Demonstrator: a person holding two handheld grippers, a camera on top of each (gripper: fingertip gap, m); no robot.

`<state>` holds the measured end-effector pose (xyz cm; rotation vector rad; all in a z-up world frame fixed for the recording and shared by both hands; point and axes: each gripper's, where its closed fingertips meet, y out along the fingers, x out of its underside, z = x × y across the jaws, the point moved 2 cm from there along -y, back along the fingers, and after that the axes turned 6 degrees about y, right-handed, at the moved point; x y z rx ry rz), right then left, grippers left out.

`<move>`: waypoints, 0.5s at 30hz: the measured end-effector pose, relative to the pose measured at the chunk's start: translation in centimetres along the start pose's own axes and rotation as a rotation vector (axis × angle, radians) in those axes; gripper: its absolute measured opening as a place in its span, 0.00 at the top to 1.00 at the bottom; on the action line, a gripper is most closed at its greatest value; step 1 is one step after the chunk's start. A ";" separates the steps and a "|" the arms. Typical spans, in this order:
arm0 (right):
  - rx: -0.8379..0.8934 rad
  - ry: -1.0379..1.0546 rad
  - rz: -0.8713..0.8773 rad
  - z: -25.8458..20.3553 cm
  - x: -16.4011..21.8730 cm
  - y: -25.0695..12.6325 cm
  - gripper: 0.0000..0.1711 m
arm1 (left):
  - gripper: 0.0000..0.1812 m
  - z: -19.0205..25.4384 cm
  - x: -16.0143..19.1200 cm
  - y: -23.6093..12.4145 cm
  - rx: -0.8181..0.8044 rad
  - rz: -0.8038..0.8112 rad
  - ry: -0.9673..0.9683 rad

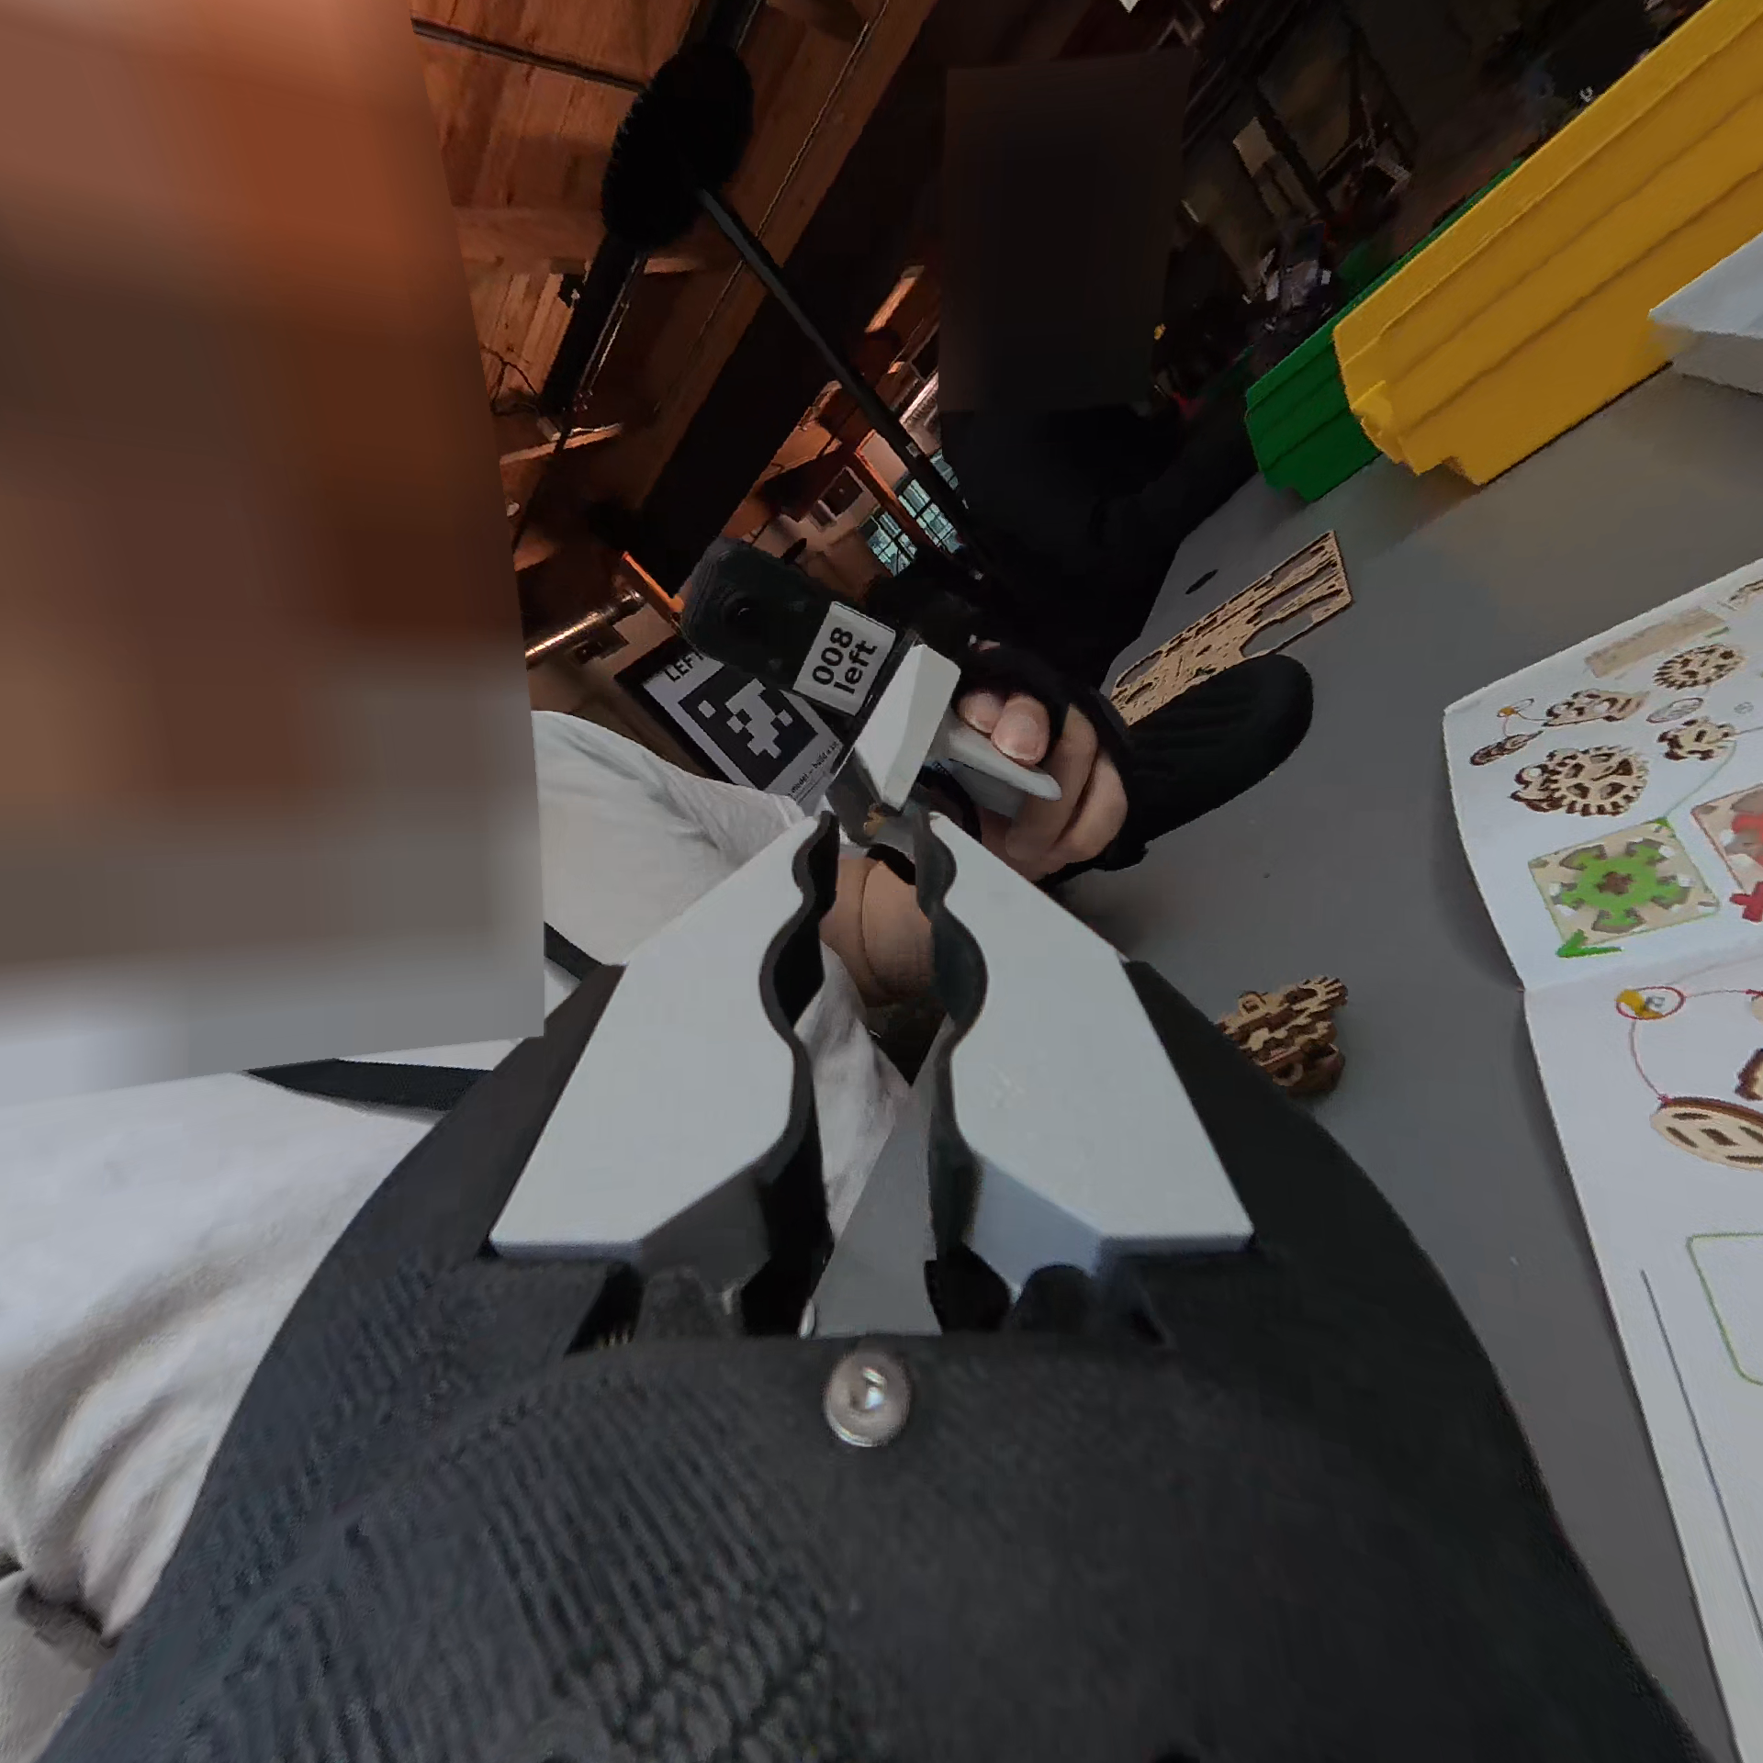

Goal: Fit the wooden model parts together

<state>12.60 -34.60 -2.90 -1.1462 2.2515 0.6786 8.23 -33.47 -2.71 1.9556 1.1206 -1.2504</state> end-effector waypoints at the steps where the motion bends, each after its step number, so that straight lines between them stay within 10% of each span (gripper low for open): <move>1: 0.018 -0.041 -0.024 -0.1 0.1 0.0 0.91 | 0.97 0.0 -0.1 0.0 0.014 0.005 -0.020; 15: 0.481 -0.942 -0.198 -0.9 -1.6 -1.5 0.82 | 0.97 -4.1 -4.6 -1.1 0.258 0.161 -0.381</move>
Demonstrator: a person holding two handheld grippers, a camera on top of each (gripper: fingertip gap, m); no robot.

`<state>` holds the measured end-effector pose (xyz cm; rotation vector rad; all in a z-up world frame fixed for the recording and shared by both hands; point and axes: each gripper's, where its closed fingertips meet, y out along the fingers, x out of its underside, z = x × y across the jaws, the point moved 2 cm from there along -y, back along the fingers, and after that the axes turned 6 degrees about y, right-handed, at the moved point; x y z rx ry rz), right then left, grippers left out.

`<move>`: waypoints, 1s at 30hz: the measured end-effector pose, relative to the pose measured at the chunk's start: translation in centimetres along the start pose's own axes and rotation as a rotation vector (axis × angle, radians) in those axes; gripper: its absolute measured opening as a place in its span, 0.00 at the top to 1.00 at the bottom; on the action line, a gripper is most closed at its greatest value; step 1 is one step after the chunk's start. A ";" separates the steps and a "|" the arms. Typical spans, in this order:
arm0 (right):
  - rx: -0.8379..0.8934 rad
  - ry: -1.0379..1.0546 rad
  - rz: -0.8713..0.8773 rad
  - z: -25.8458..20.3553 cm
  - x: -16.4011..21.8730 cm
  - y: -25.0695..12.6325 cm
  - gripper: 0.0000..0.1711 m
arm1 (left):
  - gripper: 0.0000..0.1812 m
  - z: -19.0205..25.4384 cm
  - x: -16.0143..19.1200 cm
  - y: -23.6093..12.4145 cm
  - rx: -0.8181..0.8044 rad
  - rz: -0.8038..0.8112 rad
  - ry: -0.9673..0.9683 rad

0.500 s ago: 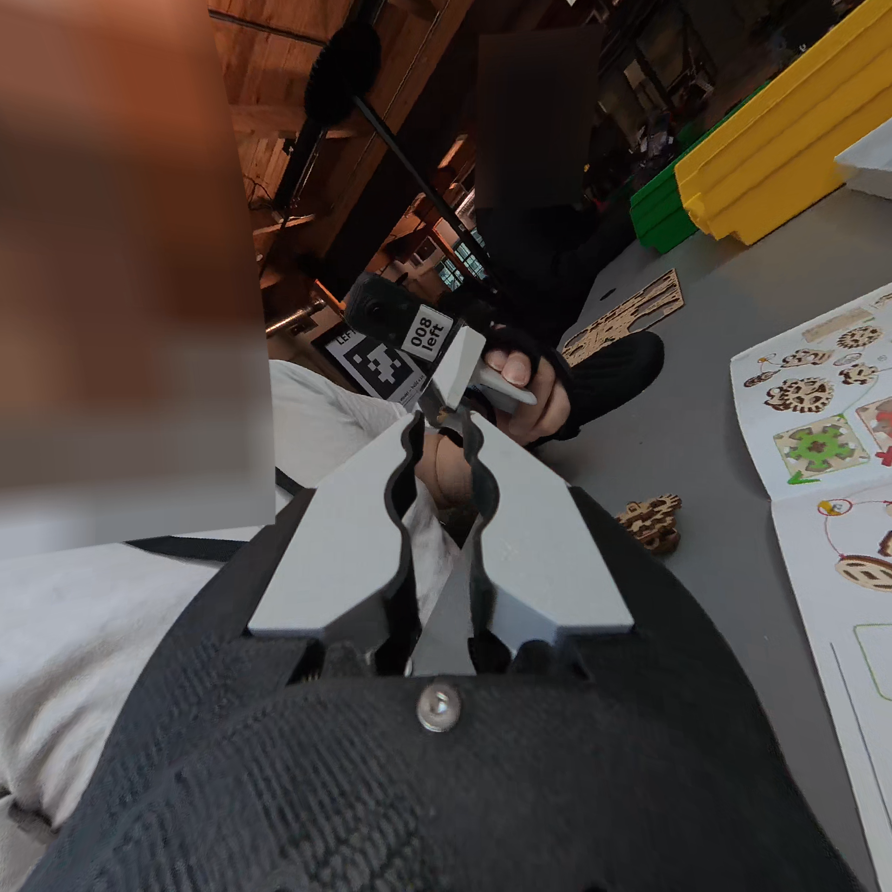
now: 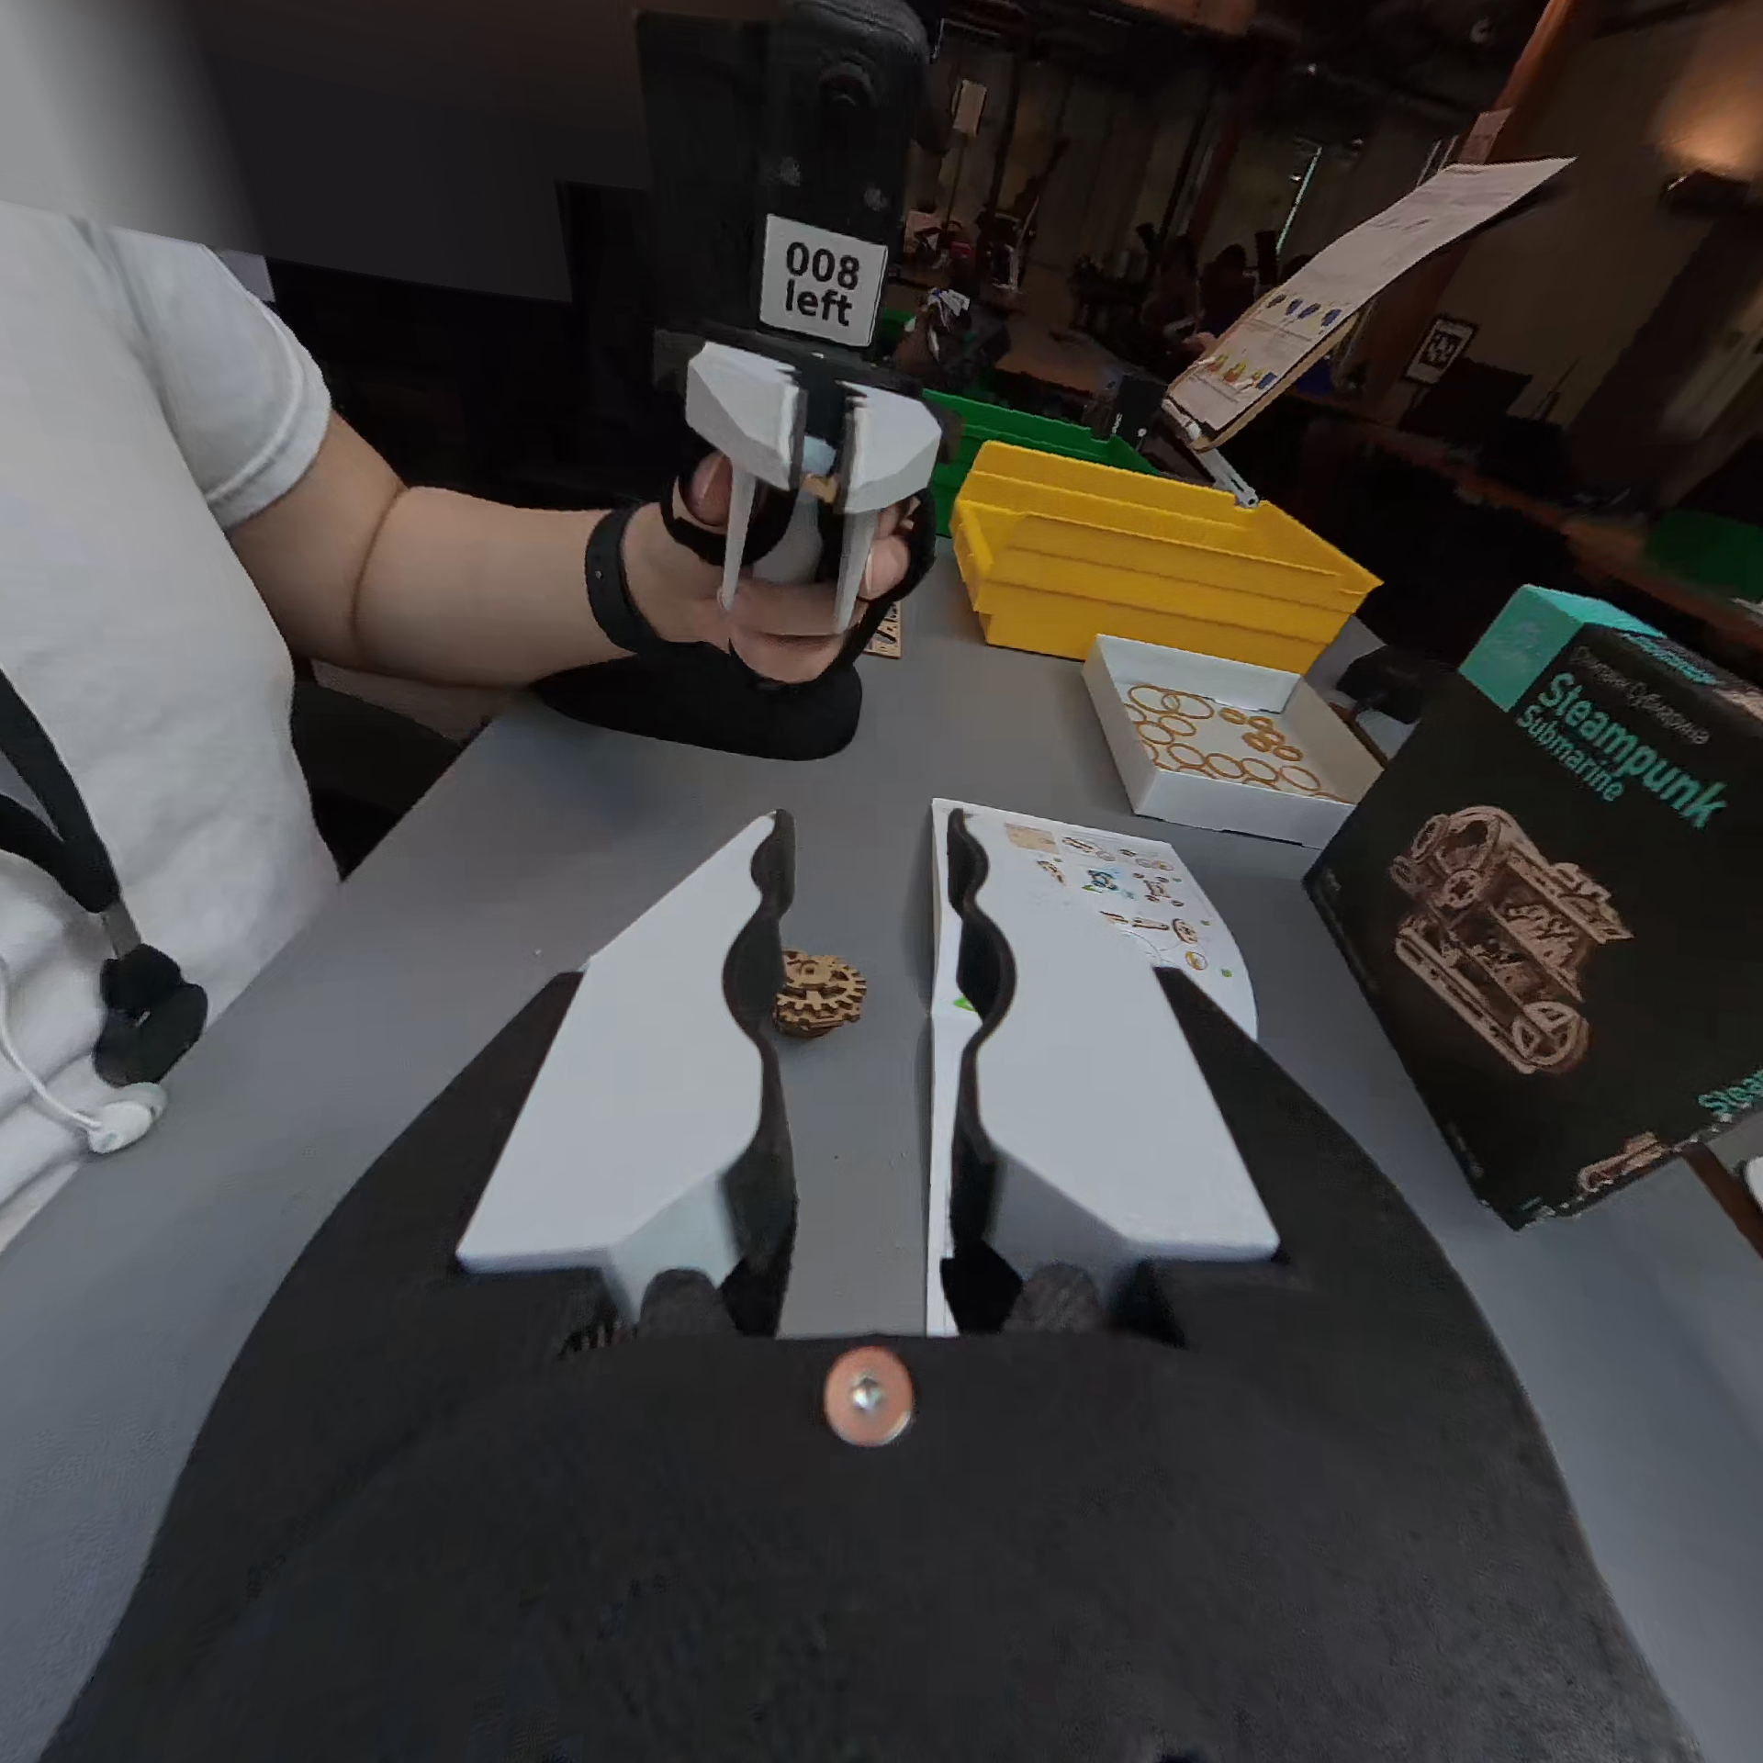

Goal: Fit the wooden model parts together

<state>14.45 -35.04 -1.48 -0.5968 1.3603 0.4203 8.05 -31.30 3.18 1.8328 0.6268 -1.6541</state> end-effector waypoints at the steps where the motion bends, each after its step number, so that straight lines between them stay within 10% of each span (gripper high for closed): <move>1: 0.044 -0.073 -0.022 0.1 0.0 0.1 0.82 | 0.97 -0.3 0.0 -0.2 0.016 0.006 -0.021; 10: 0.336 -0.566 0.034 1.1 -3.1 1.3 0.84 | 0.97 -1.7 1.4 -0.9 0.102 0.067 -0.185; 30: 0.249 -0.581 0.152 -3.7 -3.4 2.0 0.86 | 0.97 -0.7 3.3 -0.7 0.224 0.053 -0.344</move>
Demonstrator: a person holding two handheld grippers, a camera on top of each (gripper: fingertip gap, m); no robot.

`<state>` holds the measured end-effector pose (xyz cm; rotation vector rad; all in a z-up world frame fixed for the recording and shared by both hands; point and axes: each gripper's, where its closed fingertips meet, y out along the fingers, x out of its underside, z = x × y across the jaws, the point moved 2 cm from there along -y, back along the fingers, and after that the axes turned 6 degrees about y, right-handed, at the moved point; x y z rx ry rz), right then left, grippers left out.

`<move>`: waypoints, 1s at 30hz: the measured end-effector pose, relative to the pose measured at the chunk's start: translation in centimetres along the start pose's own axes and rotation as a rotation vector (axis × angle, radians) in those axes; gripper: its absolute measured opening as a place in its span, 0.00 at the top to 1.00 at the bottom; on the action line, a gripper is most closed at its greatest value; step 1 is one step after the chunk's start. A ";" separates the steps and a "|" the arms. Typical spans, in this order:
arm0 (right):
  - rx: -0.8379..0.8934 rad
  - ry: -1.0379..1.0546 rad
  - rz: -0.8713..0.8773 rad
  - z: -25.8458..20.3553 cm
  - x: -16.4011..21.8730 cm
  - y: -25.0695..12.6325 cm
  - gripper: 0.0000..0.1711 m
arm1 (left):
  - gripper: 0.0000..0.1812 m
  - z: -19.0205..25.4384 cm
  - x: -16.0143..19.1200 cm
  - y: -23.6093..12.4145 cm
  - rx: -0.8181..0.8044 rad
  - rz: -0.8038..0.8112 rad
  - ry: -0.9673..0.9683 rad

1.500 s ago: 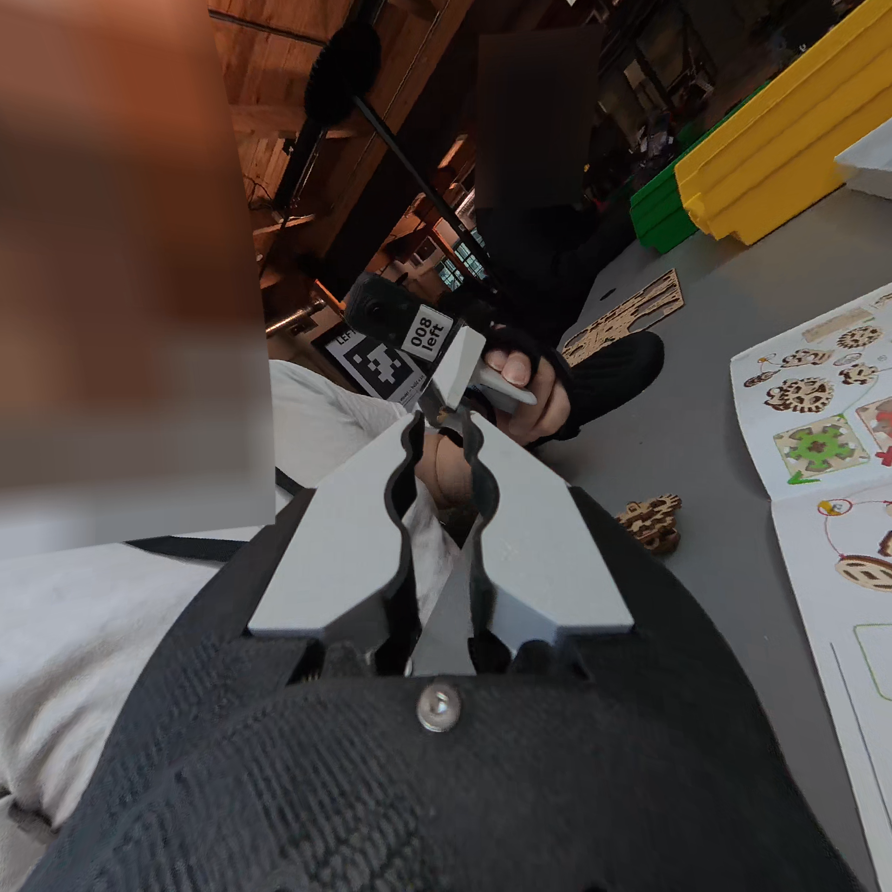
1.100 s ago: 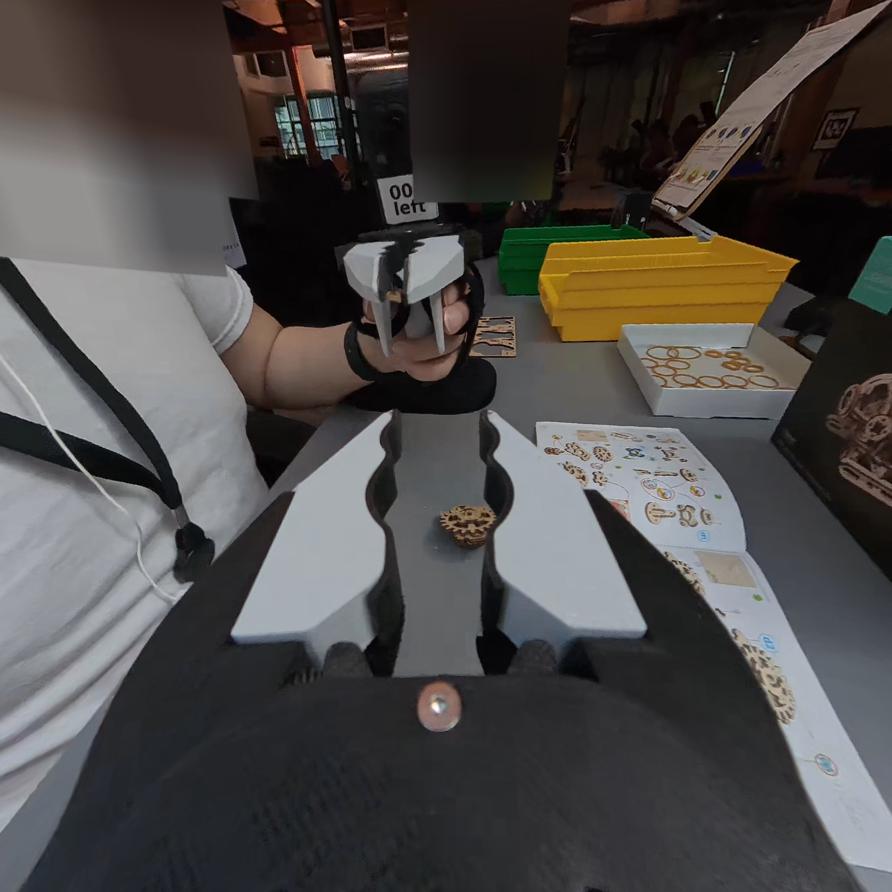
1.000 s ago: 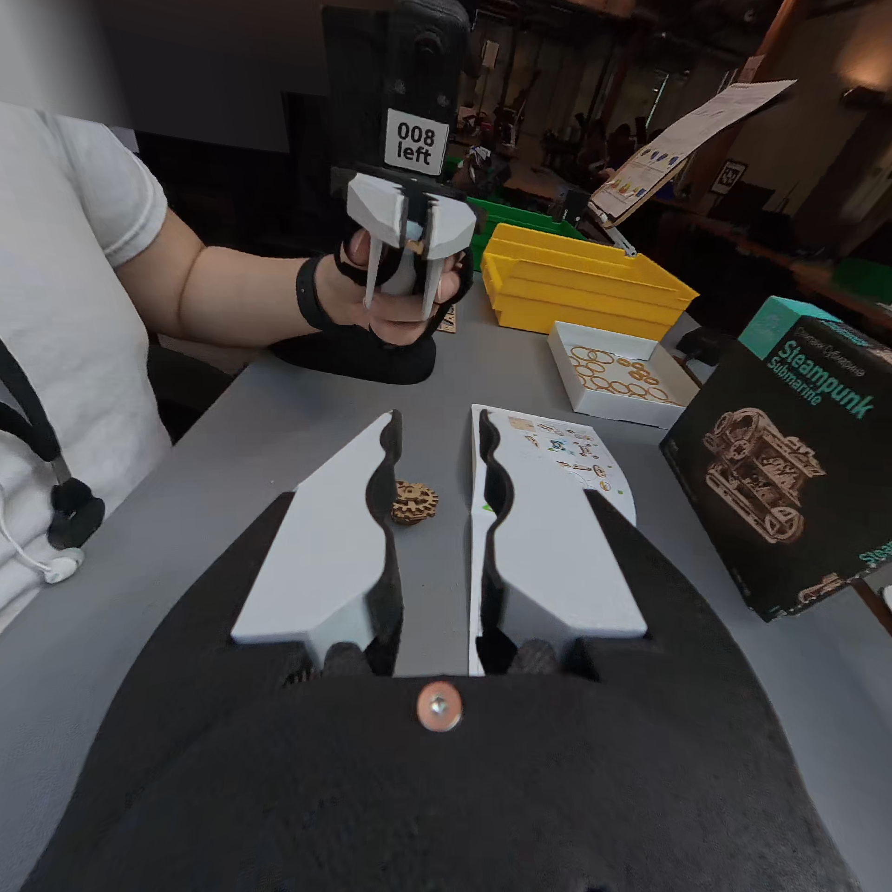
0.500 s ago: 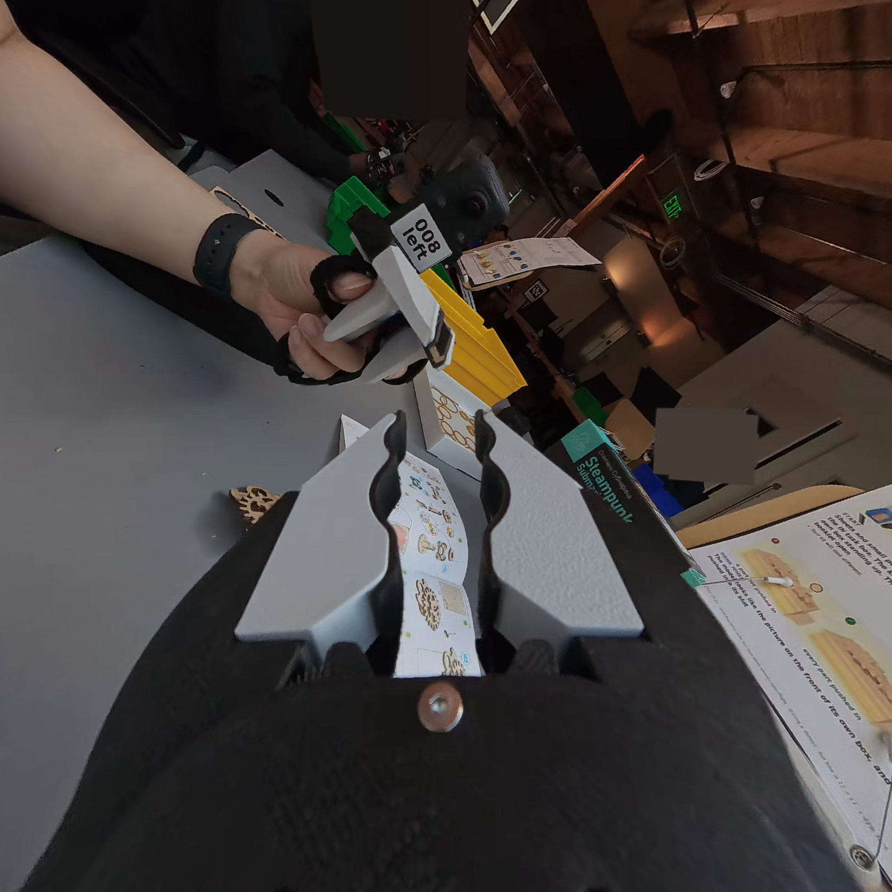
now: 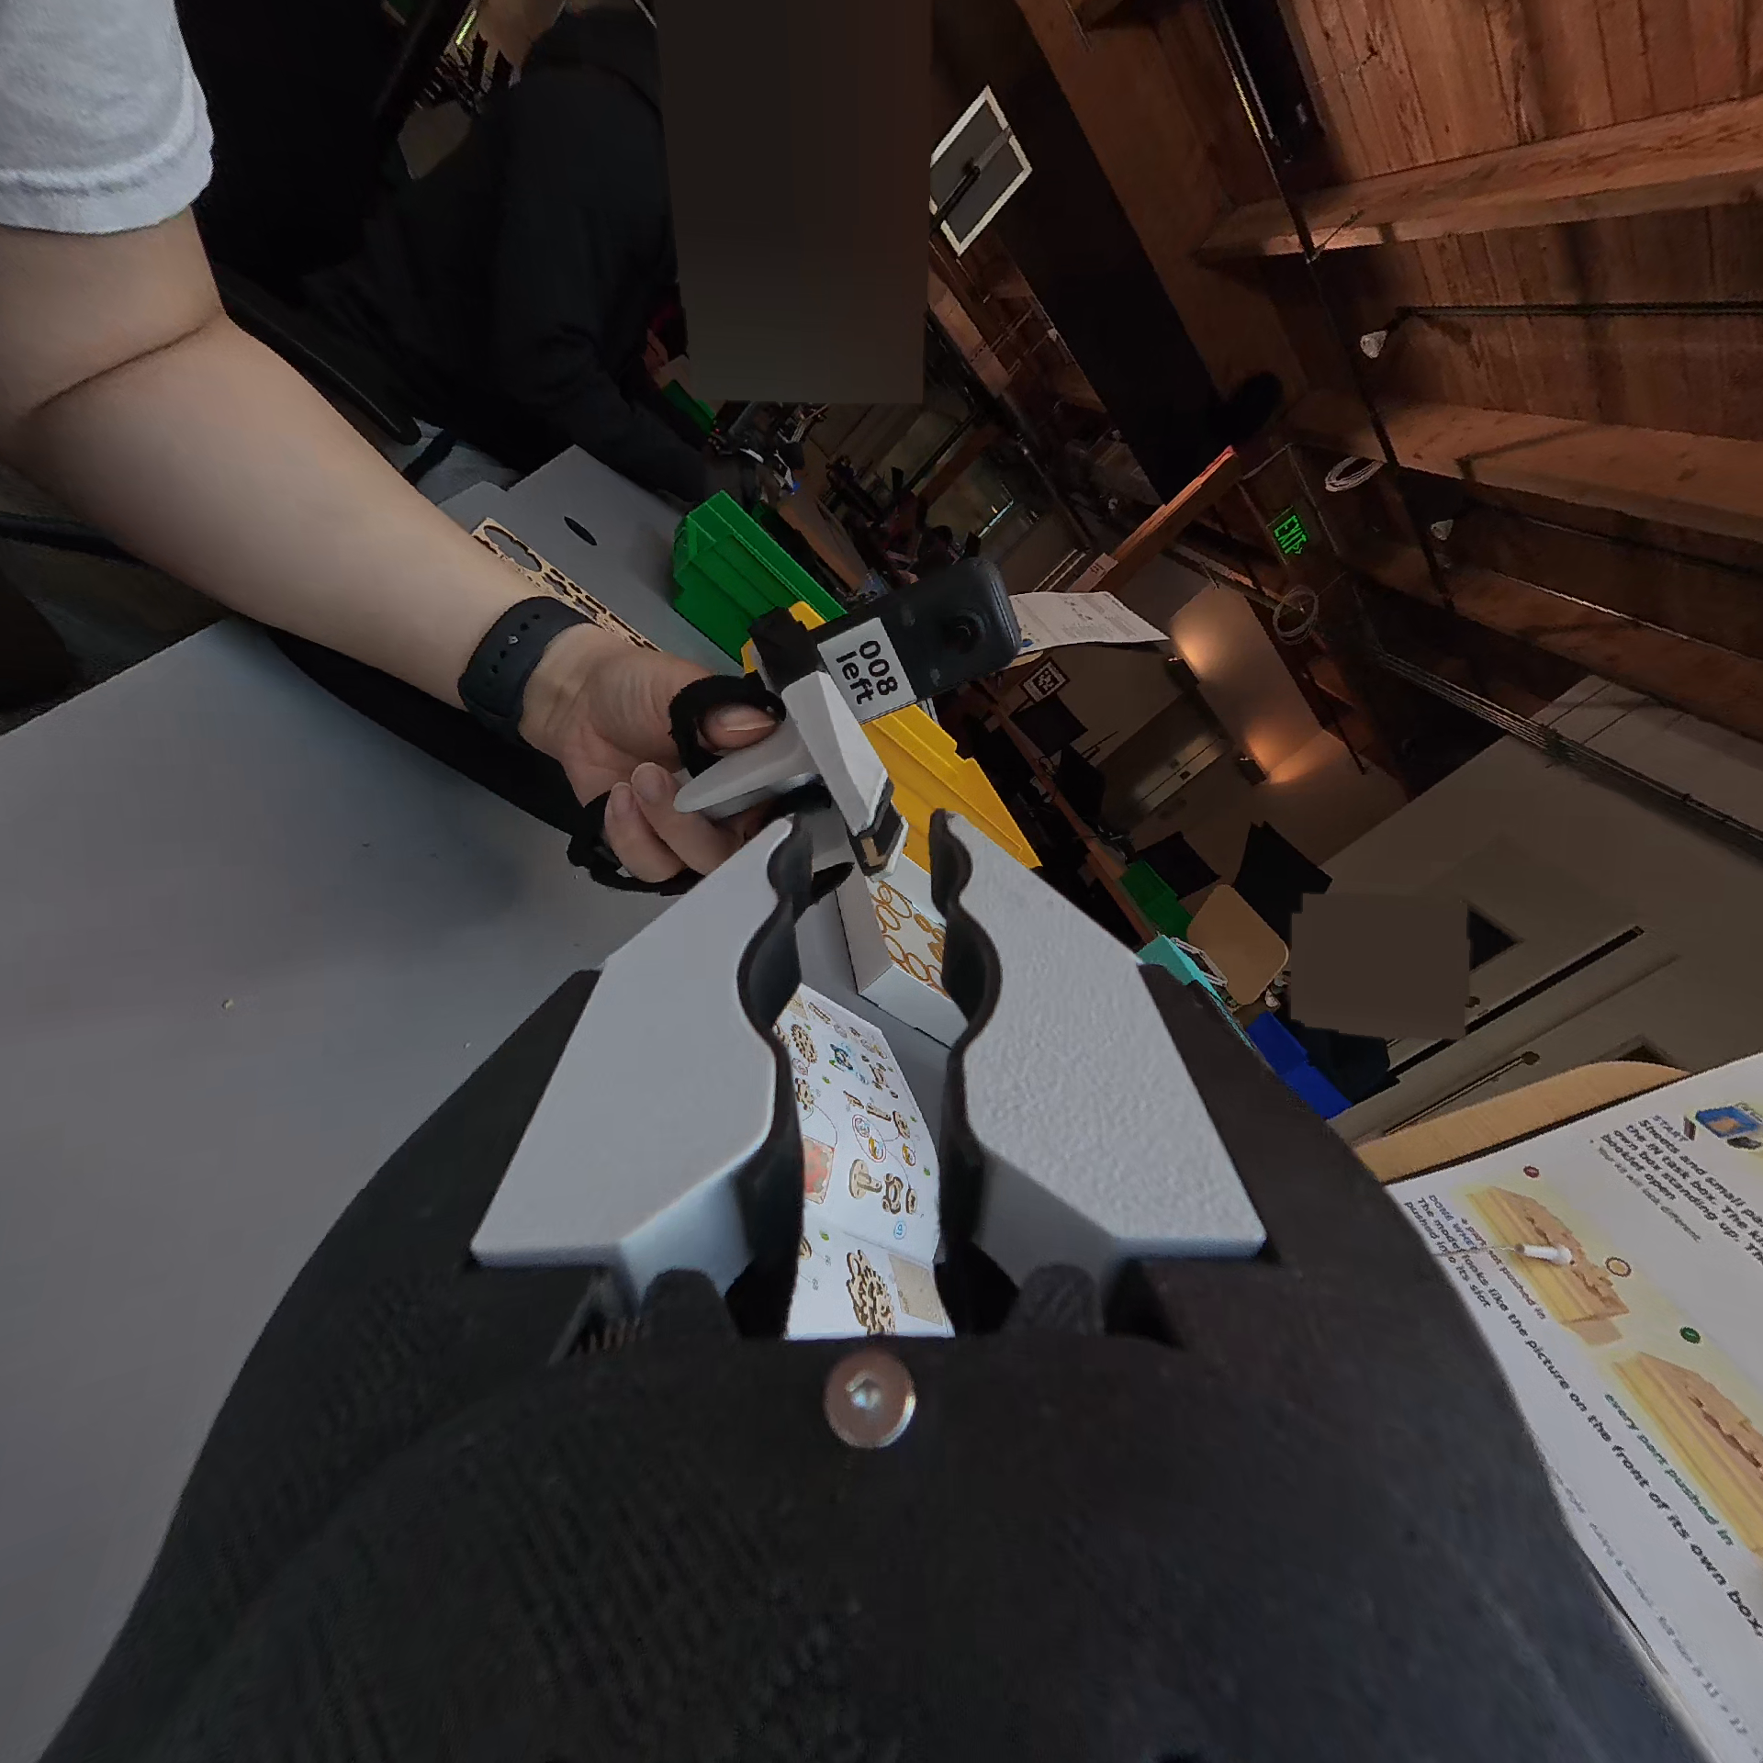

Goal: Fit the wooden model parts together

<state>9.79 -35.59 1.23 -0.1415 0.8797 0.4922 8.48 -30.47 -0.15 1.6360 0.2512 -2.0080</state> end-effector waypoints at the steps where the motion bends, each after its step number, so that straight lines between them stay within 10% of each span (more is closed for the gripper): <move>1: -0.003 -0.006 0.003 -0.1 -0.2 0.0 0.86 | 0.97 0.1 0.0 0.1 0.008 0.003 -0.007; 30: -0.008 -0.133 -0.112 -1.1 0.9 0.8 0.97 | 0.97 1.2 0.9 1.2 0.092 -0.008 -0.059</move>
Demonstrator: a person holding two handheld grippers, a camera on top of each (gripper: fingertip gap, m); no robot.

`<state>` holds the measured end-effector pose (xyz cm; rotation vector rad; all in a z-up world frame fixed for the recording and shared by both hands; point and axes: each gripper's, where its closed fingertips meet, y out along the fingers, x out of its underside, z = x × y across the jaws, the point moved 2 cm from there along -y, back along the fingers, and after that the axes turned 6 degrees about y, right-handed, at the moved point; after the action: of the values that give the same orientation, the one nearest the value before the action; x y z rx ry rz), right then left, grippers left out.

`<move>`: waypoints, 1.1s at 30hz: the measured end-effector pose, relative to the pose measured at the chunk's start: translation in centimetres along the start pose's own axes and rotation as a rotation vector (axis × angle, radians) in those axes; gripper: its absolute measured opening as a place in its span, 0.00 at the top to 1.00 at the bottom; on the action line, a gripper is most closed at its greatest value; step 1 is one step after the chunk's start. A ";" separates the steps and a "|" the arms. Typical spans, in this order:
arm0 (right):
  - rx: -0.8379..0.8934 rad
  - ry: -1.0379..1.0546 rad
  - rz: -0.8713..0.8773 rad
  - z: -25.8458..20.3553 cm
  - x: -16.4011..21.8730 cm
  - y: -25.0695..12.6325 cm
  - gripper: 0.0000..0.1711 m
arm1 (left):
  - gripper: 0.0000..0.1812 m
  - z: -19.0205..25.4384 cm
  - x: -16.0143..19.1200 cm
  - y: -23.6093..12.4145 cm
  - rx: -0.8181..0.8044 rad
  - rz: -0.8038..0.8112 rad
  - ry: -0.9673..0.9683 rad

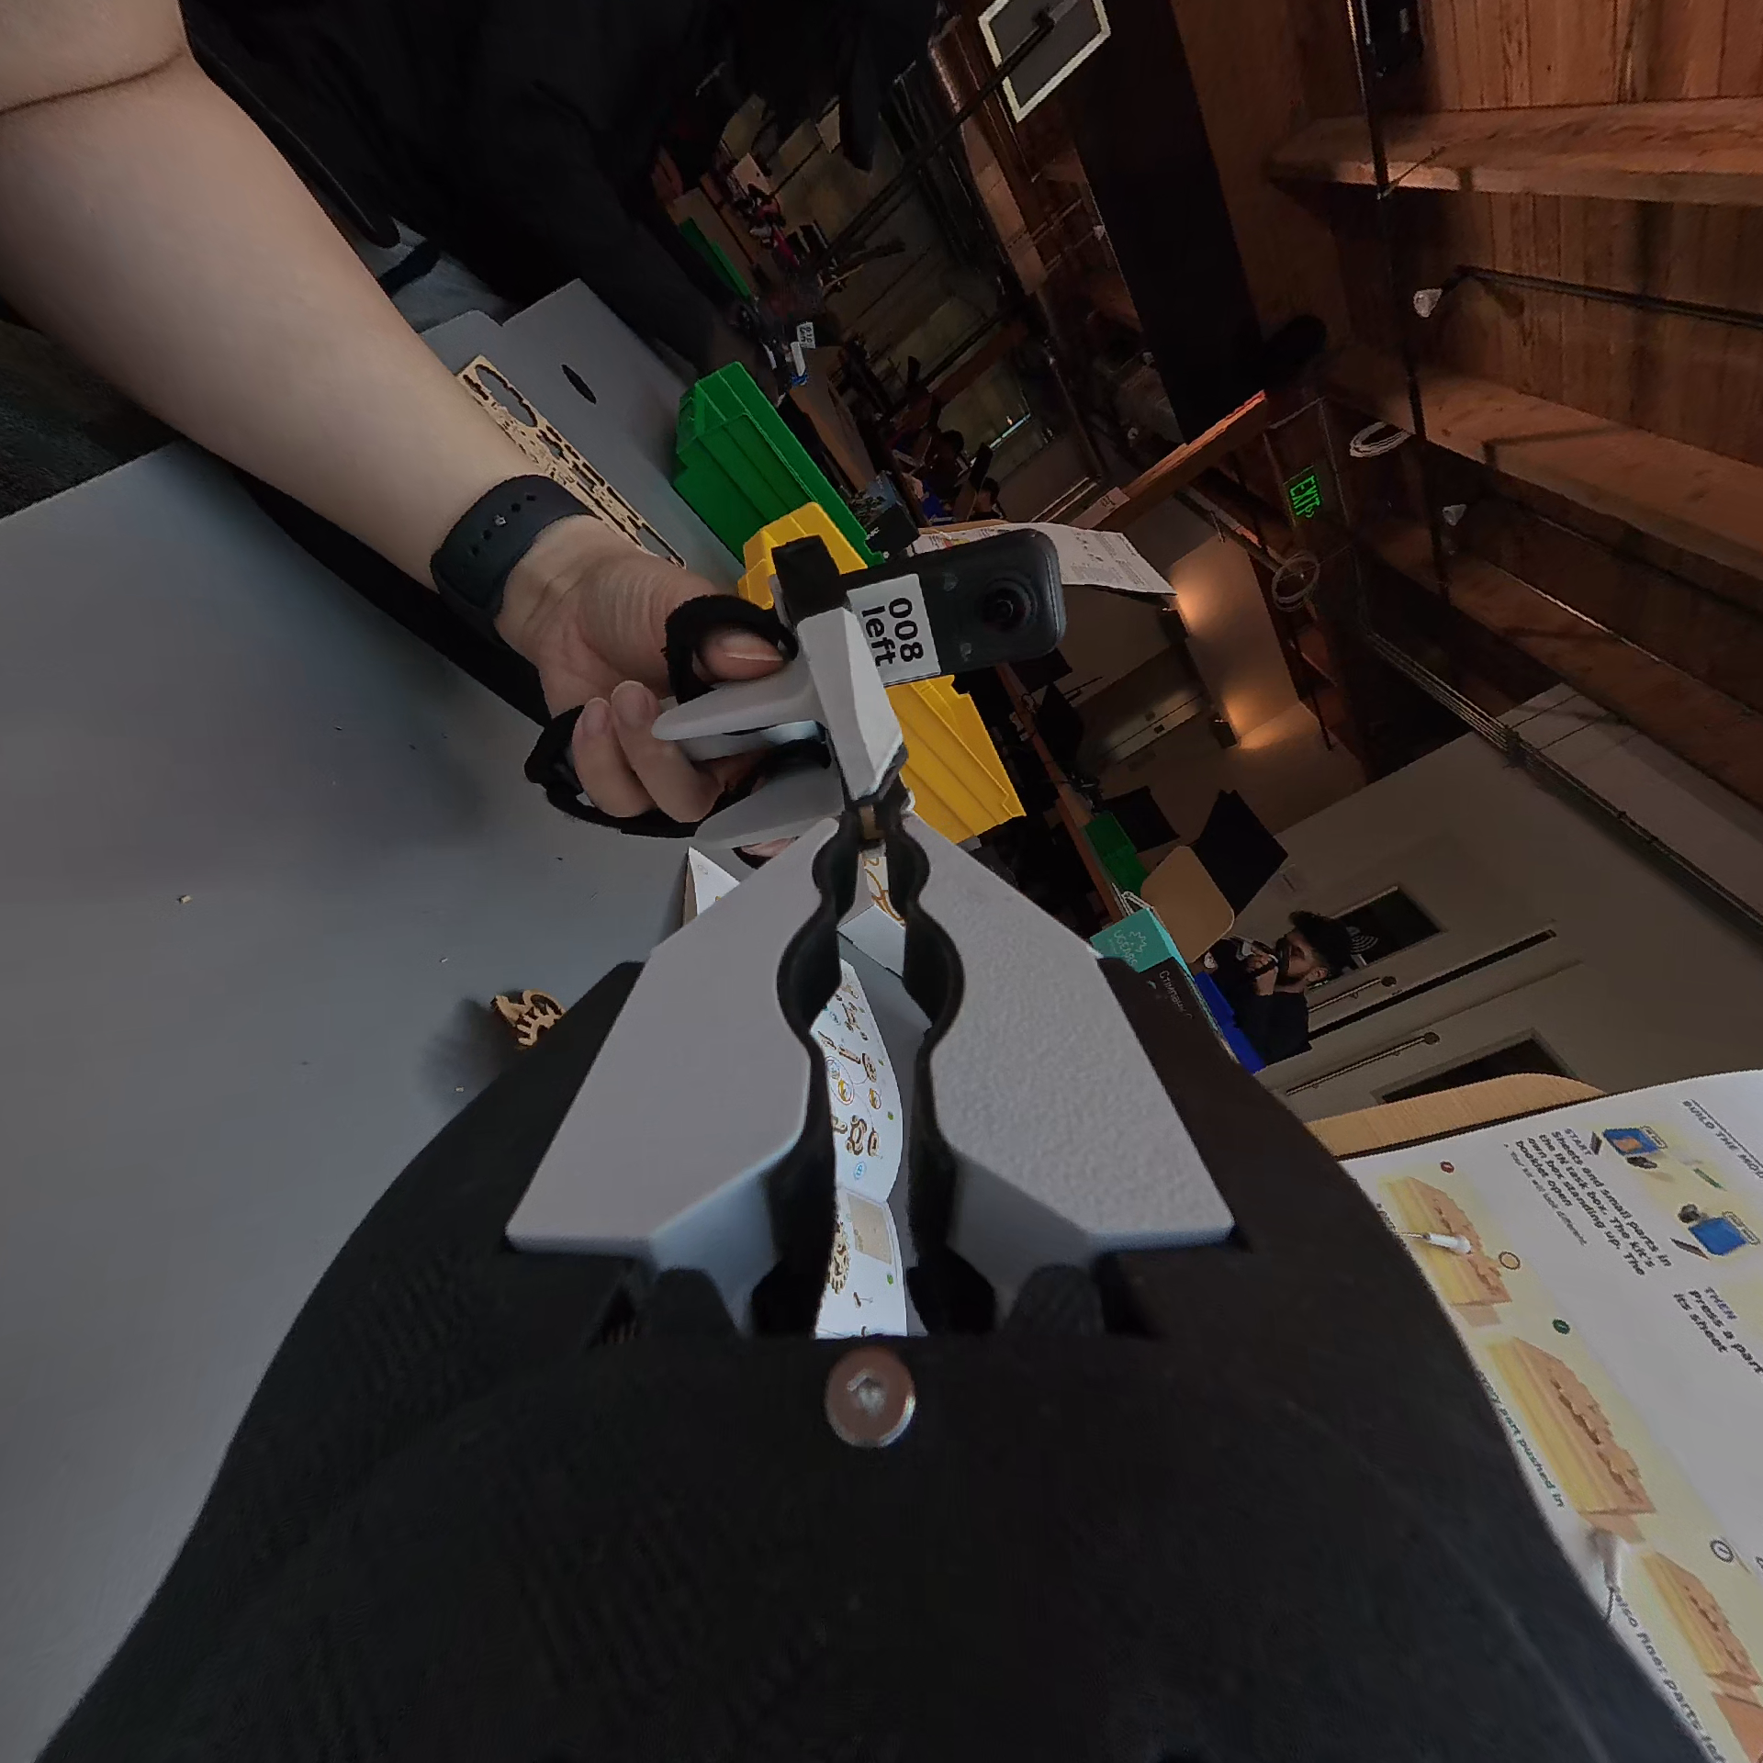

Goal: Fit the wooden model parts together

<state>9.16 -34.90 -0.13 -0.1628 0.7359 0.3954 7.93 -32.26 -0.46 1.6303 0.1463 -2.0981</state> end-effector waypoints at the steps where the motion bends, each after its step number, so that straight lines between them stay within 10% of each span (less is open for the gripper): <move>1: 0.000 0.002 -0.003 0.0 0.0 0.0 0.97 | 0.97 0.0 0.0 0.0 -0.001 0.001 -0.002; 14: 0.159 -0.129 -0.226 1.9 3.4 0.4 0.98 | 0.92 -3.1 -0.9 -1.2 -0.466 -0.097 0.362; 33: 0.152 -0.146 -0.274 1.6 4.3 0.6 0.98 | 0.99 -4.1 0.4 -0.5 -0.461 -0.134 0.267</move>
<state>12.85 -32.64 -1.90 -0.0886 0.5869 0.0889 11.24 -30.43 -2.08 1.6293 0.7842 -1.7520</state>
